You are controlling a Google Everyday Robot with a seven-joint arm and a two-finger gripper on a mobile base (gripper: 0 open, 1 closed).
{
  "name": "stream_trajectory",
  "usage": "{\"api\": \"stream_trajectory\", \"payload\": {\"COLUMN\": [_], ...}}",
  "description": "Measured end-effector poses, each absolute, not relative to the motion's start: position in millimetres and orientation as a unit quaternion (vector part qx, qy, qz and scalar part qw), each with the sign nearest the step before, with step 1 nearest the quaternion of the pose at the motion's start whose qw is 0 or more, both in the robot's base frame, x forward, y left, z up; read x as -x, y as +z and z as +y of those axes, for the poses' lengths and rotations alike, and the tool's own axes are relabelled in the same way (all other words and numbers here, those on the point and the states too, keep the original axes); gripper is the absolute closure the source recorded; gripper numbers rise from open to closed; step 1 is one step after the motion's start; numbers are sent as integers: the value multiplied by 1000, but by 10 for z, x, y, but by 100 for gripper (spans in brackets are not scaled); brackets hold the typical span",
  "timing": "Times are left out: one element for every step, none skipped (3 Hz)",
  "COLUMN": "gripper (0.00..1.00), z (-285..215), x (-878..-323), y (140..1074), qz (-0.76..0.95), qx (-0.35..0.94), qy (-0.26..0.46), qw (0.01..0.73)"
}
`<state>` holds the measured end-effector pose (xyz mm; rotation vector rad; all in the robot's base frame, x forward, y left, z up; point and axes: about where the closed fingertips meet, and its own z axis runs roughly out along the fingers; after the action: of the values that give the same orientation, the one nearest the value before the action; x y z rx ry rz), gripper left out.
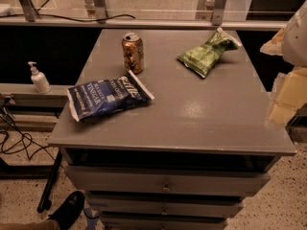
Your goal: Move green jalapeno chip bag near orange can
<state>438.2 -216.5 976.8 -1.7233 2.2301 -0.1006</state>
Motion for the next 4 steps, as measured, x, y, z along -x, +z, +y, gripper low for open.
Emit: {"api": "stream_trajectory", "payload": {"gripper": [0, 0, 0, 0], "z": [-2165, -2171, -2204, -2219], "x": [-4382, -4398, -4539, -5018], "y": [9768, 9815, 9722, 9714], "qz": [781, 774, 755, 717], "qx": [603, 608, 620, 631], "qy": [-35, -44, -55, -66], "qw": [160, 172, 206, 288]}}
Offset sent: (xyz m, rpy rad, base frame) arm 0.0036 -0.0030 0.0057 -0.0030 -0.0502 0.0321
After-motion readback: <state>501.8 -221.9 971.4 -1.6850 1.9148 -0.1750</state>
